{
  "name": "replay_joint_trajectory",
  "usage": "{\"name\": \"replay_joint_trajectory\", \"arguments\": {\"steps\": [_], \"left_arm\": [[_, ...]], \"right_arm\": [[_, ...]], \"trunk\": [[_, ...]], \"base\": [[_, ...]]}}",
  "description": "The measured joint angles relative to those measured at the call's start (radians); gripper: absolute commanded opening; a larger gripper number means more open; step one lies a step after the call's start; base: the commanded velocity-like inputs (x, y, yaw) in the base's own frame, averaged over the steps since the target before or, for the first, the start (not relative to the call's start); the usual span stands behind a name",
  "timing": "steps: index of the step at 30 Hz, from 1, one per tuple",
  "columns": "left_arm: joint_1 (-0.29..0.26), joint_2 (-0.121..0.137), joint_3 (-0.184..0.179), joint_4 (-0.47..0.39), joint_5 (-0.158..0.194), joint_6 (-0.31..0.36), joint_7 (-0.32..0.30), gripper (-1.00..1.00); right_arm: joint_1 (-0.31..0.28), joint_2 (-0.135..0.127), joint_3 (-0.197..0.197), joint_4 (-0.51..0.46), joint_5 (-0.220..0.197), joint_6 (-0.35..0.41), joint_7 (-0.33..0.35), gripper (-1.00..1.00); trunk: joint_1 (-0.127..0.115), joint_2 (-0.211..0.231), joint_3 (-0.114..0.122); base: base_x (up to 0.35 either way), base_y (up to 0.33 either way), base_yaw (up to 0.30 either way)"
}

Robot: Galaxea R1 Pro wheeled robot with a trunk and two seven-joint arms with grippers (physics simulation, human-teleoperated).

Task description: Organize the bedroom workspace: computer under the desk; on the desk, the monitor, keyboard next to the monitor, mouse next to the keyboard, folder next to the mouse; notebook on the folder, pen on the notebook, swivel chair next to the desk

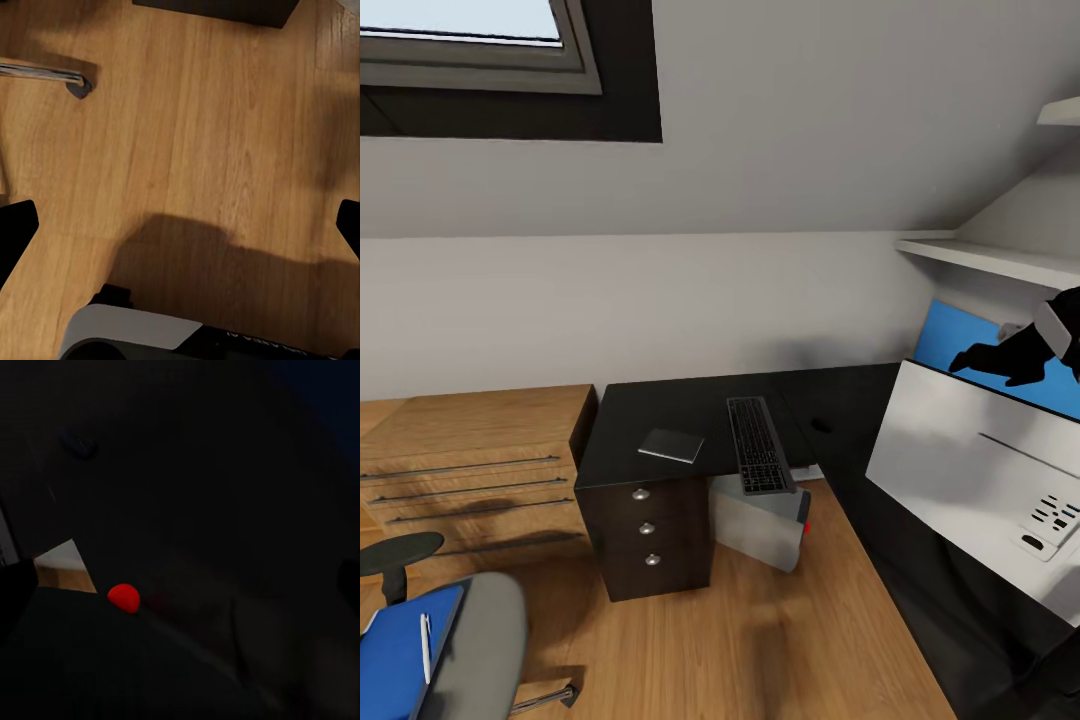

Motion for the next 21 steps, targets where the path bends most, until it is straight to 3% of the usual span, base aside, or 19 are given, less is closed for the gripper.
{"name": "replay_joint_trajectory", "arguments": {"steps": [8,21], "left_arm": [[-0.001,0.0,0.0,0.0,-0.001,0.0,0.0,1.0],[0.0,0.001,0.0,0.0,-0.001,0.0,0.0,1.0]], "right_arm": [[0.0,0.003,0.034,0.023,0.001,0.0,0.0,1.0],[0.0,0.004,0.041,0.026,0.002,0.0,0.0,1.0]], "trunk": [[0.0,0.0,0.0],[0.0,0.0,0.0]], "base": [[-0.121,0.0,0.0],[-0.043,0.0,0.0]]}}
